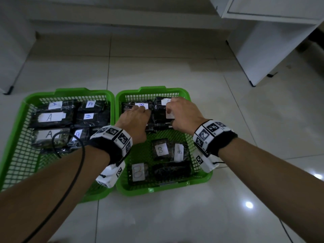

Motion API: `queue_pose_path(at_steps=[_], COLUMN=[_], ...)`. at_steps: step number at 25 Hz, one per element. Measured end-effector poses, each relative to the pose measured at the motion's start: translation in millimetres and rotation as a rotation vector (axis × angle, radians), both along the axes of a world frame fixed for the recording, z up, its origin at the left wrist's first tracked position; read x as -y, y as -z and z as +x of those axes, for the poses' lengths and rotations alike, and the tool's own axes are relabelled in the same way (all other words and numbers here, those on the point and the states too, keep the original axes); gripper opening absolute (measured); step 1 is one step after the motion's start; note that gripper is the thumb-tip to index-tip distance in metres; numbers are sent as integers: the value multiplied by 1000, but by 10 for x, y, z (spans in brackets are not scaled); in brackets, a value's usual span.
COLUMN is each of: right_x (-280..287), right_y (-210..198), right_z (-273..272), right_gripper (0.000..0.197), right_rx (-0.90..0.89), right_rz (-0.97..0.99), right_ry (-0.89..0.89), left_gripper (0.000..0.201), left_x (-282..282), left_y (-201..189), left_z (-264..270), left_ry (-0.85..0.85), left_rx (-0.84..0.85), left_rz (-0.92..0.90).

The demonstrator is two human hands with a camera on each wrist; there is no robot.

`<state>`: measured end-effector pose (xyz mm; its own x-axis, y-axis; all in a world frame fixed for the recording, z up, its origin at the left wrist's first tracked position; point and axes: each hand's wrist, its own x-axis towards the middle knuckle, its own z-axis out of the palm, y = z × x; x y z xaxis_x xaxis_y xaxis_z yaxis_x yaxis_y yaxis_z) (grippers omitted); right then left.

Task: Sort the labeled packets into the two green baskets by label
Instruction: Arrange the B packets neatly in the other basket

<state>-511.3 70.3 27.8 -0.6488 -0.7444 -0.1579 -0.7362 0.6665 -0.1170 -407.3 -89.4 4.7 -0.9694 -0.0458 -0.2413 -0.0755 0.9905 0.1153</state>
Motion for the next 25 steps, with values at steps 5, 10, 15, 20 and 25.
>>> queue_pose_path(at_steps=[5, 10, 15, 20, 25], right_x=[-138, -286, -340, -300, 37], right_y=[15, 201, 11, -228, -209], right_z=[296, 494, 150, -89, 2], right_gripper=[28, 24, 26, 36, 48], right_rx=[212, 255, 397, 701, 819], right_rz=[278, 363, 263, -187, -440], right_ry=[-1, -48, 13, 241, 304], left_gripper=[32, 54, 36, 13, 15], left_x=[-381, -501, -289, 233, 776], left_y=[120, 255, 83, -332, -260], left_z=[44, 48, 33, 88, 207], left_ry=[170, 145, 34, -182, -524], left_rx=[181, 203, 237, 88, -224], left_rz=[226, 92, 352, 594, 534])
